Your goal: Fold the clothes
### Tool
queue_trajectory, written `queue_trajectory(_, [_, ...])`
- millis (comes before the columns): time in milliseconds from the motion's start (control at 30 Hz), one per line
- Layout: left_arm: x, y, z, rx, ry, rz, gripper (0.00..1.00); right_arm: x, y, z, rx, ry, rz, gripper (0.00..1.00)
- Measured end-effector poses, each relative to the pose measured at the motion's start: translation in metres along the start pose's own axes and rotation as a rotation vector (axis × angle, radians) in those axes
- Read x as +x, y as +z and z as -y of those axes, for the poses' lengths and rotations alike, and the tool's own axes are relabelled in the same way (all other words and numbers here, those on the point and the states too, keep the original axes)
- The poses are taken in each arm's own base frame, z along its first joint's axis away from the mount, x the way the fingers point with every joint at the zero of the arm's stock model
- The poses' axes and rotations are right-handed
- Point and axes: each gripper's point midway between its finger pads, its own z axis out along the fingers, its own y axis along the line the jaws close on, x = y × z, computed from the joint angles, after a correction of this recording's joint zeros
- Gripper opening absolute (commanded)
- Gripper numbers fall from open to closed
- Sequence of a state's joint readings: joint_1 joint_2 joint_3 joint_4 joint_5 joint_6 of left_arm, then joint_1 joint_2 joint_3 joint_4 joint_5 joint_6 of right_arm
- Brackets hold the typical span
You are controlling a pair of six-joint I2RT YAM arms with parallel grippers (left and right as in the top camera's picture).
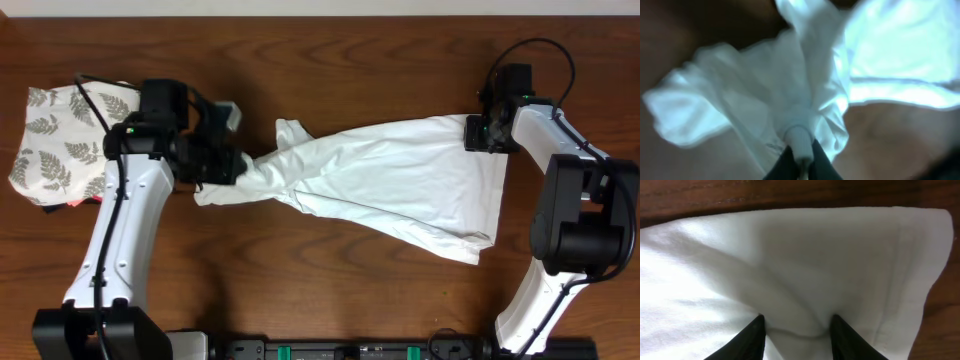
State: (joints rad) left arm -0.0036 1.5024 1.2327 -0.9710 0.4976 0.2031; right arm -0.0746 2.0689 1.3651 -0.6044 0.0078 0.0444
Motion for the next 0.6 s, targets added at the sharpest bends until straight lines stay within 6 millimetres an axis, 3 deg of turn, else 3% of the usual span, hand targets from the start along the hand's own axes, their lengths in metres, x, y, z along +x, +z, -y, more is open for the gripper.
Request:
queue_trajectory(133, [0.022, 0.001, 0.012, 0.038, -0.022, -0.092, 0.51, 0.000, 0.000, 0.000, 0.000, 0.000, -0.001, 0.41])
queue_trajectory(267, [0.032, 0.000, 0.015, 0.048, -0.044, -0.129, 0.53, 0.000, 0.000, 0.000, 0.000, 0.000, -0.002, 0.41])
queue_trajectory(367, [0.009, 0.002, 0.011, 0.036, -0.003, -0.039, 0.50, 0.000, 0.000, 0.000, 0.000, 0.000, -0.002, 0.41])
queue_trajectory(533, [-0.062, -0.003, 0.007, 0.009, 0.074, 0.243, 0.49, 0.001, 0.000, 0.000, 0.001, 0.000, -0.004, 0.42])
queue_trajectory(600, [-0.079, -0.007, 0.007, 0.001, 0.083, 0.310, 0.49, 0.001, 0.000, 0.000, 0.001, 0.000, -0.006, 0.41])
